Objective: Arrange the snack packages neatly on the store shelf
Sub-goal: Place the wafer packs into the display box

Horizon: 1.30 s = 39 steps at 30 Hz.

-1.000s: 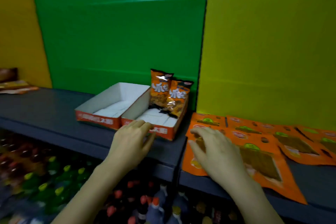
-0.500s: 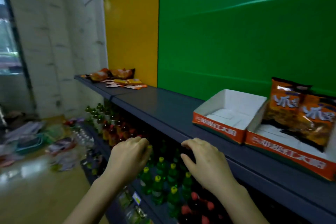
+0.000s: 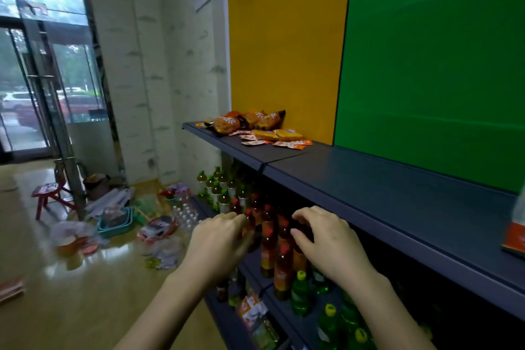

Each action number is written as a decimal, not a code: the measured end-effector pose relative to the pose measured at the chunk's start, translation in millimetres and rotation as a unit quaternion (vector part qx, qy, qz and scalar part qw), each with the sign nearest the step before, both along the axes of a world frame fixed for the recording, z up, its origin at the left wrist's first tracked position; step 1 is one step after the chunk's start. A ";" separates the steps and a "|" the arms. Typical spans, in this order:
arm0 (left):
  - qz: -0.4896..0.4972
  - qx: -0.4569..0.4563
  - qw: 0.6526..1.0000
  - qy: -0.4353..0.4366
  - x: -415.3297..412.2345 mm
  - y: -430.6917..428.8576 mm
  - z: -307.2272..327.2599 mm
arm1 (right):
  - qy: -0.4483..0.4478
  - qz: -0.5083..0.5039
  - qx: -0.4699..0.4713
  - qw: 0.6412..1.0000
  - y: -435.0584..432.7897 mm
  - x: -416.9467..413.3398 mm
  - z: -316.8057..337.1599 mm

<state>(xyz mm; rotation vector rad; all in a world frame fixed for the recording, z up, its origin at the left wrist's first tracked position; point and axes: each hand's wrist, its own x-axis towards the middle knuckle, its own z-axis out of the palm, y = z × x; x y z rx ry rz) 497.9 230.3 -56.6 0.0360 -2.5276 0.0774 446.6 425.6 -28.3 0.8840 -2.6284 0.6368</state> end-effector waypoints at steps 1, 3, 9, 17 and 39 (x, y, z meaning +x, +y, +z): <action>-0.005 0.004 1.000 0.006 -8.5 -9.9 -0.3 | 0.001 0.002 0.001 1.000 -12.6 -10.4 1.0; -0.011 0.019 1.000 0.011 -27.9 -28.6 -0.4 | 0.001 0.007 0.001 1.000 -38.0 -33.5 1.8; -0.023 0.026 0.999 0.015 -111.7 -94.3 14.4 | 0.005 -0.007 0.001 1.000 -113.0 -121.0 7.6; -0.050 0.017 0.998 0.024 -266.1 -176.0 58.7 | 0.018 -0.055 -0.016 0.998 -199.3 -252.6 31.2; -0.265 0.048 0.962 -0.049 -567.1 -329.2 63.5 | 0.002 -0.327 0.014 0.945 -337.0 -436.2 26.7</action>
